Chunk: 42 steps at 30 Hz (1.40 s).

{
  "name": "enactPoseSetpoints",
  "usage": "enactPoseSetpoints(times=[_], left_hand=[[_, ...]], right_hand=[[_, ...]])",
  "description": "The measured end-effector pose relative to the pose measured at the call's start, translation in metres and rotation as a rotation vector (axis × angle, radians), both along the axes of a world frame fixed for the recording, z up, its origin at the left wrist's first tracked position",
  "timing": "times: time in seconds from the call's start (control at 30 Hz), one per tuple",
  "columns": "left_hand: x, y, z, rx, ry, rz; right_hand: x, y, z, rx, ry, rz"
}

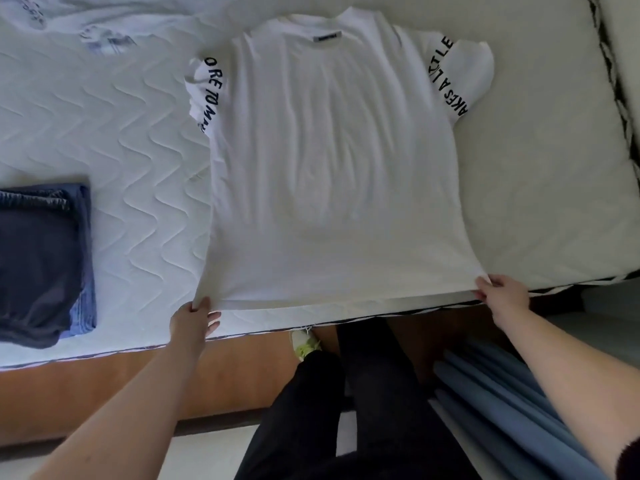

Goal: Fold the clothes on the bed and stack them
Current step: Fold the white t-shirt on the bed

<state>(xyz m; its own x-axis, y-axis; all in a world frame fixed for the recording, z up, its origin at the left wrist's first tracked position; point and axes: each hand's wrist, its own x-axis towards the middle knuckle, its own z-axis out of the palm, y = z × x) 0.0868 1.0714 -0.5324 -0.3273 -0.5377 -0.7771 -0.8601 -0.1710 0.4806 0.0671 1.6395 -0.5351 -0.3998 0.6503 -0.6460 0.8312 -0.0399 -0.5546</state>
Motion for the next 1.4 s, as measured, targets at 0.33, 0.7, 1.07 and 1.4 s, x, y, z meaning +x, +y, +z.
enactPoseSetpoints(times=[0.33, 0.7, 1.07, 1.4], left_hand=[[0.029, 0.013, -0.033, -0.056, -0.155, -0.093], [0.016, 0.015, -0.035, -0.444, -0.315, -0.535], [-0.081, 0.053, 0.006, -0.450, -0.048, -0.660], [-0.201, 0.089, 0.009, -0.470, 0.179, -0.908]], right_hand=[[0.009, 0.010, -0.029, 0.203, -0.176, 0.132], [-0.010, -0.005, -0.021, 0.492, -0.467, 0.425], [-0.100, -0.083, 0.009, 0.495, -0.067, 0.688], [-0.207, -0.155, 0.002, 0.425, 0.087, 0.983]])
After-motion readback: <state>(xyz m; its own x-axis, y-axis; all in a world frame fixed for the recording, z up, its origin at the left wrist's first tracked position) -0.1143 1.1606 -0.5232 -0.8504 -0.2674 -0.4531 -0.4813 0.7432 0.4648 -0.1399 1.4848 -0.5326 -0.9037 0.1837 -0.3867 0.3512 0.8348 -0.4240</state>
